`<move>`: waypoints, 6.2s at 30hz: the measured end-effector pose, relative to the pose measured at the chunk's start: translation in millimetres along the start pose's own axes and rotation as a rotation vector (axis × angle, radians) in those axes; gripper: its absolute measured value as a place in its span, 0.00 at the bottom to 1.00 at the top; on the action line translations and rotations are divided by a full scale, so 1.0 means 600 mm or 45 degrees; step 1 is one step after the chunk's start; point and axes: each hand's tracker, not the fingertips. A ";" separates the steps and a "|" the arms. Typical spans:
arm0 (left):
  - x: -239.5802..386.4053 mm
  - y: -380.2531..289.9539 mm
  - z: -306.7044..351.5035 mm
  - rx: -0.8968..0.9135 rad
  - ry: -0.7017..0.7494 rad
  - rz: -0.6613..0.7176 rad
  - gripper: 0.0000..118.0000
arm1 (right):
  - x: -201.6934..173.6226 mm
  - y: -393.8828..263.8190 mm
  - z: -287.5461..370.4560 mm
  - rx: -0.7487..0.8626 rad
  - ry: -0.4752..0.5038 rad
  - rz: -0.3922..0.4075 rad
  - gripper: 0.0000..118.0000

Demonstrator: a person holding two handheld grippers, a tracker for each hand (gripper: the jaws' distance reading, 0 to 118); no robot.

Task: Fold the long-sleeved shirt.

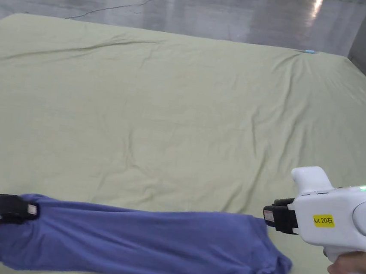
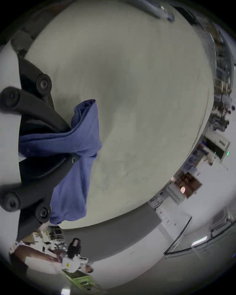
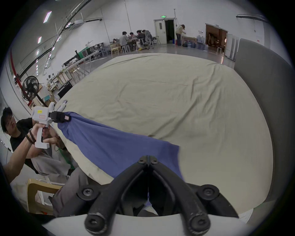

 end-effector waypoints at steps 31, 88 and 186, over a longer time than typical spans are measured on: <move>0.571 -0.159 -0.304 -0.531 -0.428 -0.395 0.84 | 0.154 -0.100 0.081 0.058 -0.103 -0.202 0.00; 0.298 -0.132 -0.221 -0.306 -0.269 -0.161 0.63 | 0.076 -0.084 -0.218 -0.339 0.403 -0.359 0.00; 0.516 -0.261 -0.009 1.166 0.274 -0.811 0.00 | -0.068 -0.107 0.134 1.113 -0.591 -0.121 0.00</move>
